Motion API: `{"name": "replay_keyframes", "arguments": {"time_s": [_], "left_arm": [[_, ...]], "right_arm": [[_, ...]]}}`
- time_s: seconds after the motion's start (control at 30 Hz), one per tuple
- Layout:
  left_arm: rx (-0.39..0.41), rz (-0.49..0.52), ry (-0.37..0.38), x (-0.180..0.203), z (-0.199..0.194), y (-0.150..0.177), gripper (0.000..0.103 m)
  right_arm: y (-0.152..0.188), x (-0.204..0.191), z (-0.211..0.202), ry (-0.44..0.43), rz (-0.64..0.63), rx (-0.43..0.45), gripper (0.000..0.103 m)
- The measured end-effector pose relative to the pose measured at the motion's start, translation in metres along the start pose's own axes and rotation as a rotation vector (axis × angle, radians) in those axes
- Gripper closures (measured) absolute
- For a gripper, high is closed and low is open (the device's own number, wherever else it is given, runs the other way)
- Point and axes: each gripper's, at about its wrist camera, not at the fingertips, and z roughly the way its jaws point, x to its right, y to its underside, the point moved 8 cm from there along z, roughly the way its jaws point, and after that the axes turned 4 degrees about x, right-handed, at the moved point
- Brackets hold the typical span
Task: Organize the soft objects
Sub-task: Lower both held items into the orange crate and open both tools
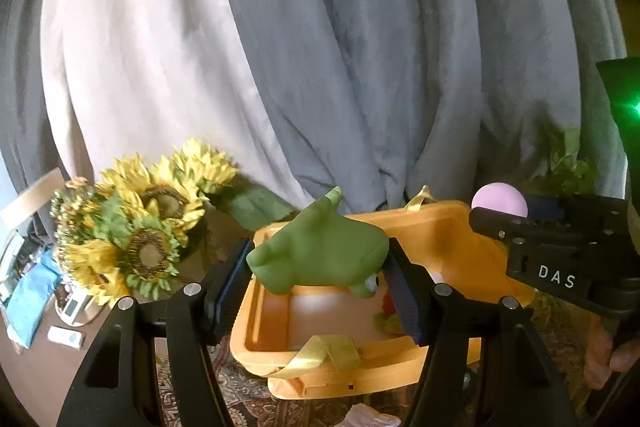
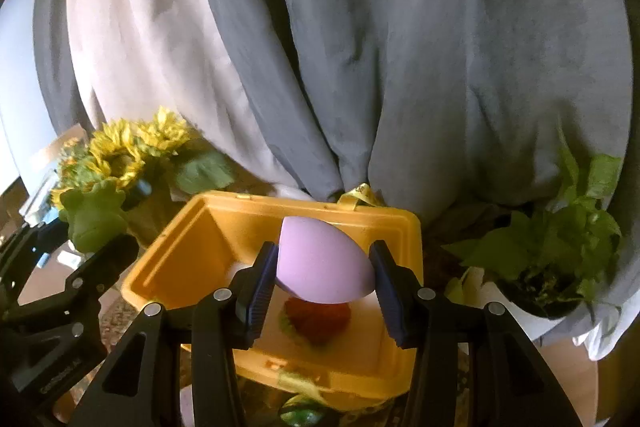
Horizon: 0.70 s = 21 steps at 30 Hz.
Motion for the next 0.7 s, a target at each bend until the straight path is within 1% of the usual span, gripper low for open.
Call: {"name": "replay_keyframes", "arguments": {"time_s": [0.2, 0.43, 0.53, 0.7], "left_arm": [[-0.082, 0.009, 0.014, -0.001, 0.037, 0.010, 0.039], [-0.162, 0.023, 0.043, 0.004, 0.072, 0.027, 0.039], [-0.198, 0.026, 0.060, 0.007, 0.083, 0.035, 0.039], [-0.234, 0.029, 0.061, 0.010, 0.096, 0.043, 0.039]], "right_arm": [[0.006, 0.004, 0.033, 0.007, -0.004, -0.072, 0.055], [0.020, 0.006, 0.066, 0.005, -0.012, -0.164, 0.055], [0.026, 0.007, 0.075, 0.005, -0.018, -0.195, 0.055], [0.032, 0.013, 0.083, 0.025, -0.012, -0.230, 0.053]]}}
